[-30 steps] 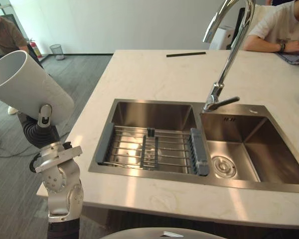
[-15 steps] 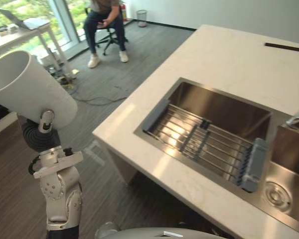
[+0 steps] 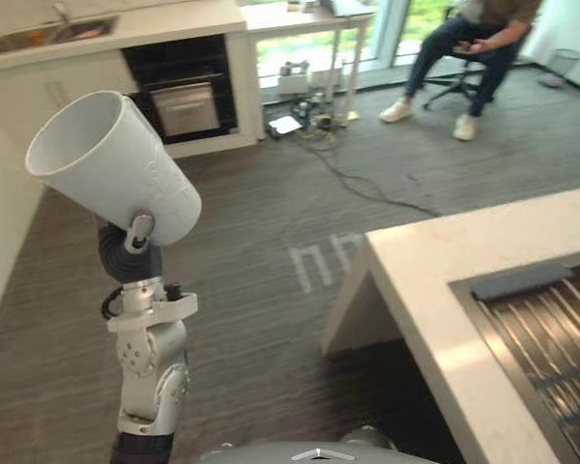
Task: Walk over to the sink, pick up the cup, carry it to the dishwasher, place the cup inside the dishwasher, then close the dishwasher door
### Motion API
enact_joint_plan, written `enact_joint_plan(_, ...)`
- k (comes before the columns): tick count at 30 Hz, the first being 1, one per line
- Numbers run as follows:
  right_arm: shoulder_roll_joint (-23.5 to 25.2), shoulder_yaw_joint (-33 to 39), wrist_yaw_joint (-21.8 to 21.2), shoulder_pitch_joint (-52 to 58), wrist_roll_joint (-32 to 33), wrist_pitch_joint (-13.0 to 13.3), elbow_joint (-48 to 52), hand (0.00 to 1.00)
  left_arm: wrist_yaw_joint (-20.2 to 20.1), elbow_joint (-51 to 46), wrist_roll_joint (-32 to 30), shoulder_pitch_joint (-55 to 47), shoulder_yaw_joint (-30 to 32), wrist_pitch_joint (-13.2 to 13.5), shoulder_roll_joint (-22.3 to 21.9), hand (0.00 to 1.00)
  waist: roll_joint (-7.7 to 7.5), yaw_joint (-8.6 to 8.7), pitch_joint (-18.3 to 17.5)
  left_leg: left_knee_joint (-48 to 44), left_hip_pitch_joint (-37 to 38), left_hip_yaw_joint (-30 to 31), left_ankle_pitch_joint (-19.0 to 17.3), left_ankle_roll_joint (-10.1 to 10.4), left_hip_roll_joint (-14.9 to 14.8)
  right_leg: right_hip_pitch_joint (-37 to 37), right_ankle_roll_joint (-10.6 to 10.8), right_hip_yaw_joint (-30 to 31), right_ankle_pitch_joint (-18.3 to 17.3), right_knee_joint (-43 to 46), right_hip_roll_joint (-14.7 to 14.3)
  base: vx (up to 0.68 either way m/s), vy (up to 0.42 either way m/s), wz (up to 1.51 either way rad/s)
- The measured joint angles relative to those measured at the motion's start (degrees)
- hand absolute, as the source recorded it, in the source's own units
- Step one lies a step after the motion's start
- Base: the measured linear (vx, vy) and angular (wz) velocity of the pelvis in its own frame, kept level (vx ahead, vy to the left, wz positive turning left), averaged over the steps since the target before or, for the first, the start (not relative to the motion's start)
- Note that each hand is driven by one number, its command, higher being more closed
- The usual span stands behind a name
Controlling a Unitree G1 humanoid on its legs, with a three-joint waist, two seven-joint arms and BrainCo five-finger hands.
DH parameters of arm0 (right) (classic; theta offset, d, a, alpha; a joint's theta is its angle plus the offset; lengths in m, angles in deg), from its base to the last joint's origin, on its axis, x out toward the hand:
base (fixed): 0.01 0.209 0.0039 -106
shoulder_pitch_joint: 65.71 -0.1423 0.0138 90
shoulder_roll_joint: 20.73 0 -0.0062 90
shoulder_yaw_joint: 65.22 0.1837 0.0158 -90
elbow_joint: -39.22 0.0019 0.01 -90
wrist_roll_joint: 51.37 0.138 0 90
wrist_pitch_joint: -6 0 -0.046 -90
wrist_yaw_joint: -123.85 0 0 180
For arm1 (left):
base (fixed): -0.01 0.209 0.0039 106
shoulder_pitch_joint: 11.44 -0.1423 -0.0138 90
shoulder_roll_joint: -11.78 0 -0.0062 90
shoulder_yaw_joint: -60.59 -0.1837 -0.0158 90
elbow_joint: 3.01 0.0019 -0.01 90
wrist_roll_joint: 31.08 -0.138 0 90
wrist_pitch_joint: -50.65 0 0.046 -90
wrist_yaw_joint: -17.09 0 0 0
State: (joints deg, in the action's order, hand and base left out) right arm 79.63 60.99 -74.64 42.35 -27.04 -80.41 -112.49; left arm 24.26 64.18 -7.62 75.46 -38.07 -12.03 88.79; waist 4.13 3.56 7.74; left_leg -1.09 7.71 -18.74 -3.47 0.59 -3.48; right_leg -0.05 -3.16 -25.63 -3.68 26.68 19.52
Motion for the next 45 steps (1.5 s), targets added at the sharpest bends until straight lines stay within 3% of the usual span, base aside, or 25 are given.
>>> enact_joint_plan(1, 2.45, -0.39, -0.05, 1.17, 0.02, -0.04, 0.01, 0.0, 0.09, 2.53, 0.0, 0.94, -2.36, 0.33, -0.13, 1.0, 0.59, 0.65, -0.31, -0.53, -1.2, 5.61, 0.86, -0.5, -0.18, 0.1, 3.58, 14.71, -6.3, -2.86, -6.62, 0.03, -0.04, 1.92)
enact_joint_plan(2, 4.29, -2.55, -0.14, 1.34, 0.07, 0.0, 0.02, 0.0, 0.11, 4.31, -0.03, 1.41, -3.26, 0.38, -0.79, 1.0, -0.87, 0.53, 0.16, -0.78, -1.7, 8.48, 1.2, -0.43, 0.14, -0.29, 4.35, 21.23, -8.41, -4.52, -10.22, 0.0, -0.063, 1.9)
enact_joint_plan(3, 5.02, -4.05, -0.2, 1.33, 0.08, 0.02, 0.08, 0.0, 0.16, 4.93, -0.04, 1.31, -3.31, 0.39, -1.09, 1.0, -2.07, 0.25, 0.31, -0.86, -1.76, 9.66, 1.24, -0.34, 0.51, -0.55, 4.48, 23.41, -8.3, -5.71, -11.48, -0.06, -0.125, 1.2)
enact_joint_plan(4, 6.26, -6.77, -0.26, 1.33, 0.05, 0.14, 0.08, 0.0, 0.49, 5.92, -0.04, 1.03, -3.15, 0.33, -1.23, 1.0, -4.45, -0.41, 0.13, -1.31, -2.86, 11.5, 0.61, -0.07, 1.71, -1.24, 4.38, 27.12, -6.61, -8.58, -13.14, -0.05, -0.202, 1.0)
enact_joint_plan(5, 6.86, -9.07, -0.28, 1.33, 0.03, 0.46, 0.12, 0.0, 0.93, 6.11, -0.04, 0.89, -3.11, 0.18, -1.43, 1.0, -7.17, -0.08, -0.48, -2.78, -3.88, 13.92, -0.28, 0.9, 2.75, -1.48, 7.45, 29.57, -7.73, -9.2, -13.73, -0.05, -0.182, 0.93)
enact_joint_plan(8, 5.76, -13.06, -0.19, 1.44, 0.37, 1.48, 1.65, 0.0, 0.37, 4.4, -0.05, 0.71, -4.15, -0.35, -1.96, 1.0, -7.77, -1.55, -2.29, -2.81, -4.87, 15.01, -0.35, 2.21, 1.33, -1.36, 7.47, 27.39, -8.65, -9.28, -14.87, 0.09, -0.129, 0.45)
enact_joint_plan(11, 5.87, -13.7, -0.14, 2.25, 0.86, 1.58, 2.36, 0.0, -1.15, 4.14, -0.08, 1.5, -5.19, -2.09, -2.13, 1.0, -6.69, -1.15, -2.37, -5.7, -7.1, 17.74, -1.41, 3.05, 0.77, 0.16, 7.43, 23.42, -8.39, -9.58, -14.64, 0.12, -0.061, 0.64)
enact_joint_plan(13, 4.99, -15.26, -0.05, 2.15, 1.22, 1.6, 2.52, 0.0, -1.55, 3.38, -0.07, 1.62, -5.24, -3.68, -3.16, 1.0, -5.68, -1.92, -2.91, -10.46, -8.52, 19.35, -4.38, 2.99, 0.1, 1.49, 7.59, 22.4, -8.64, -8.27, -15.3, 0.11, -0.008, 0.53)
enact_joint_plan(17, 3.92, -17.51, 0.24, 2.07, 1.18, 1.56, 2.52, 0.0, -1.71, -1.66, 0.06, 0.39, -4.73, -4.4, -2.89, 1.0, -5.4, -3.67, -2.96, -21.54, -12.07, 22.08, -11.27, 1.6, -0.43, 3.14, 6.43, 21.48, -11.66, -4.99, -15.82, 0.09, 0.021, 0.38)
enact_joint_plan(18, 3.73, -17.68, 0.25, 2.04, 1.17, 1.49, 2.55, 0.0, -1.72, -2.75, 0.1, 0.07, -4.67, -4.4, -2.76, 1.0, -5.35, -3.71, -2.92, -25.08, -13.32, 19.75, -11.48, 1.08, -0.85, 3.61, 6.14, 21.08, -12.09, -5.11, -15.8, 0.08, 0.032, 0.83)
enact_joint_plan(20, 2.84, -17.5, 0.16, 2.29, 1.19, 1.13, 2.84, 0.0, -2.4, -3.55, 0.2, 0.23, -5.18, -4.41, -2.57, 1.0, -4.03, -3.01, -2.15, -41.66, -21.11, 7.4, -10.23, -2.14, -5.65, 6.7, 6.53, 17.29, -13.67, -5.66, -16.04, 0.08, 0.032, 1.06)
enact_joint_plan(22, 2.8, -16.06, 0.13, 2.89, 1.08, 1.08, 2.82, 0.0, -2.52, -3.29, 1.25, -0.22, -5.14, -4.41, -2.47, 1.0, -3.38, -3.01, -1.59, -43.75, -20.62, 3.13, -10.08, -2.4, -7.0, 10.32, 6.41, 16.48, -14.3, -7.81, -15.83, 0.05, 0.073, 0.9)
enact_joint_plan(25, 3.0, -12.98, -0.69, 1.58, -0.67, 0.9, -0.06, 0.0, -3.01, -1.82, 1.35, -0.1, -5.11, -3.19, -1.32, 1.0, -4.25, -3.1, -2.02, -36.74, -18.84, -0.16, -10.14, -2.3, -4.67, 12.01, 6.55, 18.49, -14.68, -13.57, -15.19, 0.0, 0.053, 0.67)
enact_joint_plan(26, 2.64, -10.95, -1.9, 0.89, -1.95, 0.97, -0.99, 0.0, -3.0, -0.29, 1.32, -0.22, -4.99, -3.05, -0.8, 1.0, -3.09, -3.08, -1.57, -33.49, -18.44, 0.15, -10.09, -2.13, -4.07, 12.0, 7.02, 18.62, -13.39, -15.66, -15.65, -0.04, 0.017, 0.27)
enact_joint_plan(30, 1.26, -10.07, -2.69, -0.32, -4.52, 1.1, -2.27, 0.0, -3.36, 1.18, 1.2, -1.14, -5.43, -3.08, -0.37, 1.0, -1.73, -3.43, -1.61, -26.8, -18.45, 2.24, -9.13, -0.97, -2.88, 11.84, 6.87, 19.66, -12.68, -17.0, -15.63, -0.07, 0.01, -0.08)
enact_joint_plan(33, 0.8, -10.46, -2.57, -0.35, -5.79, 1.08, -2.56, 0.0, -5.64, 1.07, 1.21, -1.08, -5.37, -2.98, 0.6, 1.0, -3.4, -3.59, -3.01, -24.46, -17.2, 0.44, -9.62, -2.92, 0.38, 10.27, 8.38, 20.29, -14.97, -14.39, -12.34, 0.05, 0.071, -0.07)
enact_joint_plan(34, 0.9, -10.43, -2.53, -0.22, -6.34, 1.03, -2.96, 0.0, -6.4, 1.1, 1.24, -1.08, -5.56, -3.03, 0.84, 1.0, -4.69, -3.56, -4.07, -22.13, -16.18, -0.14, -9.97, -3.5, 2.7, 10.12, 9.62, 20.01, -15.36, -13.29, -10.38, 0.13, 0.095, 0.03)
enact_joint_plan(35, 0.98, -10.31, -2.53, -0.04, -6.6, 0.98, -3.33, 0.0, -6.62, 1.12, 1.26, -0.87, -5.66, -3.08, 0.85, 1.0, -5.14, -3.44, -4.52, -20.63, -15.45, -0.35, -10.05, -3.83, 3.8, 9.46, 10.62, 20.08, -15.26, -10.91, -9.61, 0.2, 0.1, 0.08)
enact_joint_plan(37, 1.38, -10.03, -2.5, -1.05, -6.69, 0.96, -4.53, 0.0, -7.38, 1.48, 2.14, 0.52, -6.7, -4.25, 1.12, 1.0, -5.41, -3.04, -4.15, -18.63, -11.7, 0.17, -10.18, -4.65, 5.0, 0.18, 12.54, 20.26, -11.68, 12.43, -7.18, 0.22, 0.125, 0.14)
enact_joint_plan(38, 1.7, -9.99, -2.56, -1.26, -6.68, 1.09, -4.49, 0.0, -7.71, 1.33, 2.35, 1.01, -7.08, -4.52, 1.37, 1.0, -5.59, -3.03, -3.89, -17.86, -9.82, 0.5, -10.42, -4.76, 5.52, -2.1, 12.07, 20.24, -8.76, 18.81, -6.14, 0.25, 0.138, 0.26)
enact_joint_plan(39, 2.41, -9.48, -2.69, -1.44, -6.69, 1.35, -4.31, 0.0, -8.41, 1.19, 2.29, 1.69, -8.34, -4.87, 1.68, 1.0, -5.8, -2.36, -2.92, -16.37, -6.48, 1.61, -11.13, -5.72, 6.34, -6.26, 10.01, 19.91, -4.09, 30.25, -4.08, 0.25, 0.094, 0.34)
enact_joint_plan(40, 2.81, -8.95, -2.72, -1.43, -6.66, 1.58, -4.01, 0.0, -8.89, 1.24, 2.27, 1.73, -9.06, -4.91, 1.78, 1.0, -6.72, -1.95, -2.63, -15.44, -4.08, 2.74, -11.43, -6.11, 6.42, -8.7, 8.22, 19.53, -4.67, 36.28, -3.62, 0.31, 0.101, 0.51)
enact_joint_plan(41, 2.84, -9.02, -2.8, -1.39, -6.65, 1.9, -3.75, 0.0, -8.91, 1.47, 2.21, 1.75, -10.32, -4.93, 1.76, 1.0, -6.07, -1.41, -2.96, -13.55, -1.13, 3.56, -11.09, -5.51, 6.14, -11.16, 6.79, 18.18, -5.91, 38.5, -4.06, 0.32, 0.083, 0.49)
enact_joint_plan(43, 3.28, -9.03, -2.95, -1.47, -6.59, 2.7, -2.16, 0.0, -8.99, 2.04, 2.22, 2.15, -12.0, -4.96, 1.68, 1.0, -5.99, -0.84, -2.93, -10.87, 1.36, 5.09, -10.87, -5.28, 5.88, -15.04, 6.24, 17.04, -8.63, 34.08, -5.72, 0.3, 0.048, 0.45)
enact_joint_plan(45, 3.87, -8.91, -3.5, -1.87, -6.61, 3.6, -2.13, 0.0, -8.9, 4.56, 2.25, 3.74, -13.59, -5.65, 1.67, 1.0, -5.47, -0.14, -2.5, -8.75, 3.69, 6.5, -10.66, -4.57, 4.87, -16.99, 6.21, 15.69, -10.25, 22.36, -8.76, 0.34, -0.01, 0.4)
